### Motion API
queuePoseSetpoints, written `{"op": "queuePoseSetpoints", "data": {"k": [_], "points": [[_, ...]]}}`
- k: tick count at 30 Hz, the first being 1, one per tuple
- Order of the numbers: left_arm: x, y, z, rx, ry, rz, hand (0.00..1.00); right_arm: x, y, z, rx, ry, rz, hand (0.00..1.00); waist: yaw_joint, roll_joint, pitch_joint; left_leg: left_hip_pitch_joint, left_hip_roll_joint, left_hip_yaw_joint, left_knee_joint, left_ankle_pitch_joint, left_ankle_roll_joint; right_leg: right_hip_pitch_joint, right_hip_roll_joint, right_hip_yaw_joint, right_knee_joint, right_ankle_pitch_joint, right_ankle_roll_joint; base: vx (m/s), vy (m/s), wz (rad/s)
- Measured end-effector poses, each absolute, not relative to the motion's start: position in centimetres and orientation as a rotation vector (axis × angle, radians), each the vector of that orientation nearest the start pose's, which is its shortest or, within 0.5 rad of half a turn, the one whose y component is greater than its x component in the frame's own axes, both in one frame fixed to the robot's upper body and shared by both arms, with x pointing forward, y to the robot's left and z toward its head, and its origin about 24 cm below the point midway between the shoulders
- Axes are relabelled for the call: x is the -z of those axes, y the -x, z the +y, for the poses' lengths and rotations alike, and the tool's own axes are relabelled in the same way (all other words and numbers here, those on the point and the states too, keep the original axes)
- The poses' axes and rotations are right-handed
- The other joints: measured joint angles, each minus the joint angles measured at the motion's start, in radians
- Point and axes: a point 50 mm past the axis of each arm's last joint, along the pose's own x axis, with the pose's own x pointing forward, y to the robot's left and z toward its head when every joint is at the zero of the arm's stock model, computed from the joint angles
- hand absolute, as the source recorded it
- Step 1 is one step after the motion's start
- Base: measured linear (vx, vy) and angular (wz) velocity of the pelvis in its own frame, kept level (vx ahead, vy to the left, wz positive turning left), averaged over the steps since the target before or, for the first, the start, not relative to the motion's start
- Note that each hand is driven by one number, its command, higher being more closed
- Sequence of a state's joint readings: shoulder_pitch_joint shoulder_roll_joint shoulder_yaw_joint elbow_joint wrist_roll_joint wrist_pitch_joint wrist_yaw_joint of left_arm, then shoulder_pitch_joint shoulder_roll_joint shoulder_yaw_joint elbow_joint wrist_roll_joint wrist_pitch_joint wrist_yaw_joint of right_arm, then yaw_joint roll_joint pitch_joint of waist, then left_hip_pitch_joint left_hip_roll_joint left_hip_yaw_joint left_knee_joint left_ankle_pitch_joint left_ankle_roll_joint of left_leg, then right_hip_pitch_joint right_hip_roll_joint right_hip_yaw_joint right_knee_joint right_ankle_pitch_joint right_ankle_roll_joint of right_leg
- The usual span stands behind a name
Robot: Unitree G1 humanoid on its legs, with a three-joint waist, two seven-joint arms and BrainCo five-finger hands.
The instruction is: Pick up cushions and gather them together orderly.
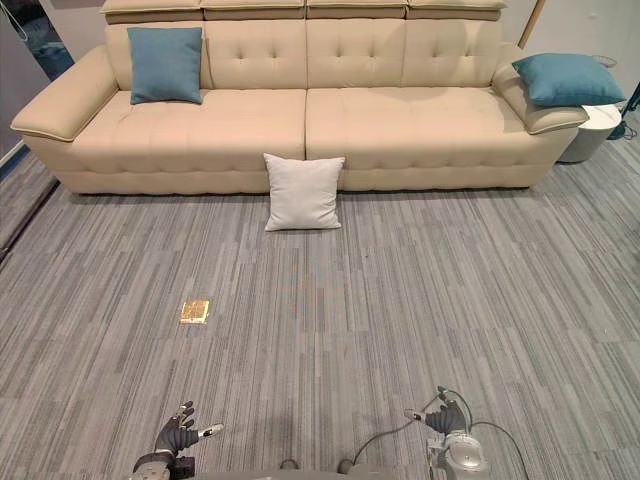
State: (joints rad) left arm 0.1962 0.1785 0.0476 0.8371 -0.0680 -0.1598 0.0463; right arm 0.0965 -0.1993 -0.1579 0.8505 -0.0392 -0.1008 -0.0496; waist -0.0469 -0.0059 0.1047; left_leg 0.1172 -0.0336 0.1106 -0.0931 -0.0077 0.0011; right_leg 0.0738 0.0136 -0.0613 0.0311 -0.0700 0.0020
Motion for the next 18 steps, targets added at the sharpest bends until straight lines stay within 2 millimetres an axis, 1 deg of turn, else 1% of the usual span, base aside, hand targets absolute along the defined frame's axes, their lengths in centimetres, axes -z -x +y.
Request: {"op": "queuePoseSetpoints", "data": {"k": [9,14,18], "points": [[13.5,-10.46,23.01,-0.229,-0.11,0.855,0.0,12.77,-13.17,-24.35,0.278,0.137,0.837,0.0,-0.002,-0.006,0.008,0.001,-0.001,-0.015,-0.003,0.002,0.003,0.012,0.0,-0.018,-0.017,0.0,0.0,0.0,-0.011,0.05],[13.49,-10.48,23.01,-0.23,-0.109,0.855,0.0,12.76,-13.22,-24.35,0.285,0.125,0.834,0.0,-0.001,0.001,0.017,-0.001,-0.001,-0.013,-0.003,0.002,0.002,0.013,0.0,-0.018,-0.02,0.0,0.0,0.0,0.0,0.0],[13.38,-10.68,22.89,-0.226,-0.108,0.845,0.0,12.64,-13.54,-24.37,0.296,0.115,0.824,0.0,0.004,0.0,0.023,-0.002,-0.001,-0.006,-0.003,0.002,0.002,0.012,0.0,-0.015,-0.02,0.0,0.0,-0.01,-0.001,-0.01]]}}
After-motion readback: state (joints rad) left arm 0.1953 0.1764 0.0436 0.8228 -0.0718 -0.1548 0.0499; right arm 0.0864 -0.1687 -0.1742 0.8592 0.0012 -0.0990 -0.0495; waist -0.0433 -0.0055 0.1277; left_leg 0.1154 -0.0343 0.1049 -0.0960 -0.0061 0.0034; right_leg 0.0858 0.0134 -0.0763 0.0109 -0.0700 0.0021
